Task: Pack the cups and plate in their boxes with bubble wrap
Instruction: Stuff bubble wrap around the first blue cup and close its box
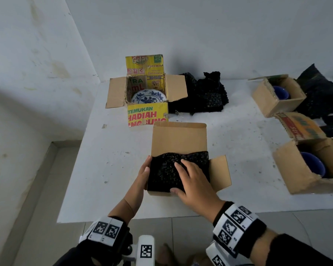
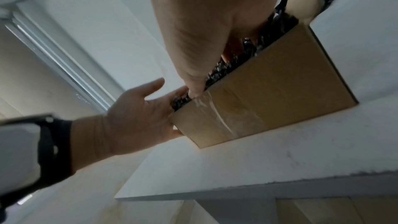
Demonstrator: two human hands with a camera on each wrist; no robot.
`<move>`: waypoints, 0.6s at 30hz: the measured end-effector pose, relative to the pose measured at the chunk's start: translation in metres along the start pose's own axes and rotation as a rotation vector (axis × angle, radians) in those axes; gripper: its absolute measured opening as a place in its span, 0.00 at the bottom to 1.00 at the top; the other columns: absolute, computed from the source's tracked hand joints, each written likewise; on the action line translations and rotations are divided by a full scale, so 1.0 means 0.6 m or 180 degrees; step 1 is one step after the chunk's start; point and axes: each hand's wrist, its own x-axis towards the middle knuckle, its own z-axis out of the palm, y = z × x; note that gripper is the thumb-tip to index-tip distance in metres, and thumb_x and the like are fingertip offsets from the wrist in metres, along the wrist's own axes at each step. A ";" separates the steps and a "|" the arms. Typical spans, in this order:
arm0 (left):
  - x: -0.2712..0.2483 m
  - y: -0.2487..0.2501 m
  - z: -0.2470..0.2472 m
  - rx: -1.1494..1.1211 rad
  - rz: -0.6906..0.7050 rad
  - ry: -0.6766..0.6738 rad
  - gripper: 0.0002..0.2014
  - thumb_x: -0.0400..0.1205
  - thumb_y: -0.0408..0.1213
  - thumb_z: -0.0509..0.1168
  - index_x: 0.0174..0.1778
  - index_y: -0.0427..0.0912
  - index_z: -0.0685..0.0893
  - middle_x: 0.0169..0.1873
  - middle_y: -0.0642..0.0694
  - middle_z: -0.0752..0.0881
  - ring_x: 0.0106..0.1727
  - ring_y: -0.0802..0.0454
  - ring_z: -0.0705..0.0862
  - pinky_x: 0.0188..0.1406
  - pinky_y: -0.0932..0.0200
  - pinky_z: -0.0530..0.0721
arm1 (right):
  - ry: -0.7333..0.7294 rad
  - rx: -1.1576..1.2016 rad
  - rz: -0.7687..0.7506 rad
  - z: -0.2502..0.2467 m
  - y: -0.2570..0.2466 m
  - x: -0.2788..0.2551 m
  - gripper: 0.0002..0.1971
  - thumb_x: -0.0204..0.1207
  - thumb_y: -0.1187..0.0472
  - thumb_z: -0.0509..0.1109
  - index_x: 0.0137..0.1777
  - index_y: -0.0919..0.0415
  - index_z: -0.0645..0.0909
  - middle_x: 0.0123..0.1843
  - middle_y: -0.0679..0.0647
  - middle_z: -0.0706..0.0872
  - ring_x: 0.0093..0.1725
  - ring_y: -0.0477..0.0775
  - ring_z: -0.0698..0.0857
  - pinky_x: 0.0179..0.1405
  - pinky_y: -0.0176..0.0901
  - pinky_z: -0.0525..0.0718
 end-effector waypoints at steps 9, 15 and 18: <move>-0.001 0.001 0.003 -0.0001 -0.0005 0.0065 0.22 0.88 0.47 0.44 0.80 0.55 0.57 0.77 0.61 0.61 0.76 0.67 0.59 0.54 0.89 0.62 | 0.0034 0.0042 0.0473 -0.005 -0.002 0.032 0.43 0.64 0.35 0.73 0.71 0.63 0.69 0.66 0.57 0.74 0.64 0.59 0.74 0.61 0.49 0.75; -0.004 0.007 0.005 0.0009 -0.0012 0.0053 0.24 0.87 0.47 0.44 0.82 0.53 0.56 0.79 0.61 0.60 0.77 0.66 0.59 0.57 0.85 0.63 | -0.0135 -0.0308 0.0504 -0.011 -0.012 0.047 0.46 0.59 0.33 0.73 0.75 0.51 0.62 0.63 0.56 0.72 0.61 0.58 0.72 0.56 0.50 0.75; -0.004 0.008 0.006 -0.0021 -0.0018 0.0056 0.25 0.87 0.51 0.46 0.82 0.53 0.56 0.78 0.62 0.60 0.78 0.66 0.58 0.60 0.82 0.61 | -0.0331 -0.0521 0.0488 -0.017 -0.021 0.056 0.46 0.61 0.34 0.73 0.77 0.45 0.58 0.63 0.57 0.69 0.62 0.60 0.71 0.55 0.51 0.75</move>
